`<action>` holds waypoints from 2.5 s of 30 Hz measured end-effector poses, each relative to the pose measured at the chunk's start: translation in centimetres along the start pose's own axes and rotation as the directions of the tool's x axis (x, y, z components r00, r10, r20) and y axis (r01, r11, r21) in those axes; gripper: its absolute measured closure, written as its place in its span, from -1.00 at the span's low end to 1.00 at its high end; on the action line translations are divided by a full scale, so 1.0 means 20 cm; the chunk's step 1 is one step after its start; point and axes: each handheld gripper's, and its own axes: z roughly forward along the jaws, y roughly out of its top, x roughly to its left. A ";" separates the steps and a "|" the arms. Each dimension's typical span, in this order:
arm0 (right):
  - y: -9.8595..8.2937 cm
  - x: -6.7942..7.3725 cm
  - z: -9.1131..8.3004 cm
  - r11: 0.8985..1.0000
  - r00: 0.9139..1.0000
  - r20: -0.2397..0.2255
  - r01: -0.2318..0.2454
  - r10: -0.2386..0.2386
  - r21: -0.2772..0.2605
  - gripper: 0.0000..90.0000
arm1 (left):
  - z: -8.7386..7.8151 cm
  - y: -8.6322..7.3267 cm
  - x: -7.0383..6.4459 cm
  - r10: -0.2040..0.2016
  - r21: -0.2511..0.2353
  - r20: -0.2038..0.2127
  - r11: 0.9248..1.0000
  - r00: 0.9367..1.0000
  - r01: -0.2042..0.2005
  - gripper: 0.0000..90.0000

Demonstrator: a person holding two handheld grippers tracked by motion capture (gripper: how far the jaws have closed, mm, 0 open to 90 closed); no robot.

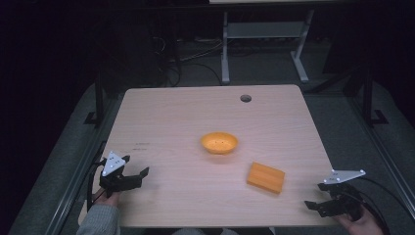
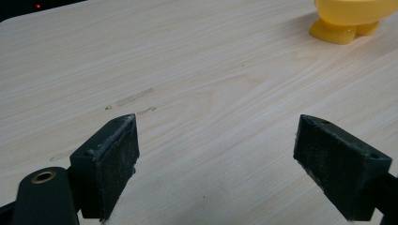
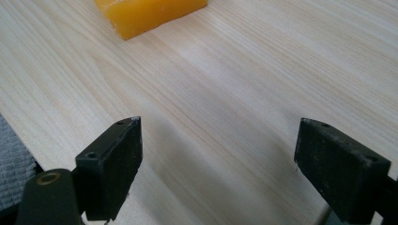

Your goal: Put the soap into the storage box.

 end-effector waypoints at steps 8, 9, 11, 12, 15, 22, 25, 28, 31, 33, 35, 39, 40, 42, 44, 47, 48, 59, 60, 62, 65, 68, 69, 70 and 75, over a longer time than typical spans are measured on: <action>0.01 0.01 0.00 1.000 1.000 0.002 0.022 -0.022 0.006 -0.66 | 0.00 0.00 0.00 0.000 -0.002 0.004 1.000 1.000 0.000 -0.70; 0.03 0.02 0.01 1.000 1.000 0.005 0.023 -0.023 0.019 -0.66 | 0.00 0.00 0.00 -0.001 0.001 0.004 1.000 1.000 0.001 -0.70; 0.05 0.03 0.01 0.999 0.999 0.001 0.036 -0.036 0.029 -0.66 | 0.00 0.00 0.01 -0.004 0.006 0.002 1.000 1.000 0.004 -0.70; 0.06 0.02 0.01 0.999 0.999 0.001 0.042 -0.043 0.030 -0.66 | 0.00 0.00 0.01 -0.004 0.006 0.002 1.000 1.000 0.004 -0.70; 0.11 0.03 0.00 0.997 0.998 0.002 0.069 -0.069 0.030 -0.66 | 0.00 0.00 0.01 -0.008 0.002 0.000 1.000 1.000 0.008 -0.70; 0.19 0.05 -0.01 0.994 0.995 -0.009 0.104 -0.104 0.032 -0.68 | 0.00 0.00 0.00 -0.006 0.006 0.002 1.000 1.000 0.006 -0.70; 0.25 0.06 0.01 0.990 0.991 -0.018 0.130 -0.129 0.053 -0.68 | 0.01 0.00 0.00 -0.015 0.004 0.007 1.000 1.000 0.015 -0.70; 0.28 0.07 0.02 0.985 0.988 -0.018 0.152 -0.151 0.076 -0.68 | 0.01 0.00 0.00 -0.015 0.002 0.007 1.000 1.000 0.015 -0.70; 0.33 0.09 0.04 0.979 0.984 -0.025 0.181 -0.179 0.094 -0.68 | 0.01 0.00 0.00 -0.014 0.003 0.006 1.000 1.000 0.014 -0.70; 0.39 0.11 0.04 0.972 0.977 -0.032 0.213 -0.211 0.097 -0.68 | 0.01 0.00 0.00 -0.015 0.003 0.005 1.000 1.000 0.015 -0.70; 0.42 0.12 0.05 0.970 0.975 -0.037 0.222 -0.219 0.100 -0.68 | 0.01 0.00 0.00 -0.015 0.001 0.005 1.000 1.000 0.015 -0.70; 0.47 0.13 0.07 0.962 0.969 -0.049 0.247 -0.242 0.116 -0.68 | 0.01 0.00 0.01 -0.016 0.000 0.004 1.000 1.000 0.016 -0.70; 0.48 0.14 0.08 0.961 0.968 -0.050 0.248 -0.244 0.122 -0.68 | 0.01 0.00 0.01 -0.014 0.000 0.004 1.000 1.000 0.014 -0.70; 0.49 0.14 0.09 0.958 0.966 -0.052 0.257 -0.253 0.126 -0.68 | 0.01 0.00 0.01 -0.016 -0.002 0.003 1.000 1.000 0.016 -0.70; 0.52 0.15 0.11 0.953 0.963 -0.057 0.269 -0.264 0.137 -0.68 | 0.01 0.00 0.01 -0.015 -0.001 0.002 1.000 1.000 0.015 -0.70; 0.58 0.18 0.14 0.942 0.954 -0.066 0.298 -0.291 0.154 -0.68 | 0.01 0.00 0.01 -0.019 -0.007 0.002 1.000 1.000 0.019 -0.70; 0.58 0.18 0.14 0.942 0.954 -0.066 0.298 -0.291 0.154 -0.68 | 0.01 0.00 0.01 -0.019 -0.007 0.002 1.000 1.000 0.019 -0.70; 0.68 0.24 0.27 0.914 0.930 -0.106 0.366 -0.352 0.173 -0.68 | 0.01 0.00 0.01 -0.032 -0.006 0.004 0.999 0.999 0.032 -0.70; 0.69 0.25 0.28 0.912 0.928 -0.109 0.370 -0.355 0.179 -0.68 | 0.01 0.00 0.01 -0.031 -0.006 0.004 0.999 1.000 0.031 -0.70; 0.70 0.26 0.31 0.907 0.925 -0.116 0.378 -0.361 0.186 -0.68 | 0.00 0.00 0.01 -0.032 -0.006 0.004 0.999 0.999 0.032 -0.70; 0.70 0.27 0.33 0.902 0.922 -0.121 0.384 -0.367 0.198 -0.68 | 0.01 0.00 0.00 -0.034 -0.008 0.006 0.999 0.999 0.034 -0.70; 0.71 0.27 0.35 0.896 0.920 -0.120 0.391 -0.374 0.209 -0.68 | 0.01 0.00 0.00 -0.033 -0.007 0.006 0.999 0.999 0.033 -0.70; 0.71 0.28 0.36 0.895 0.921 -0.121 0.389 -0.371 0.218 -0.68 | 0.01 0.00 0.00 -0.034 -0.008 0.006 0.999 0.999 0.034 -0.70; 0.71 0.28 0.37 0.893 0.920 -0.123 0.391 -0.372 0.223 -0.68 | 0.01 0.00 0.00 -0.032 -0.008 0.006 0.999 0.999 0.032 -0.70; 0.71 0.28 0.41 0.883 0.917 -0.128 0.399 -0.379 0.248 -0.68 | 0.01 0.00 0.01 -0.028 -0.009 0.007 1.000 1.000 0.028 -0.70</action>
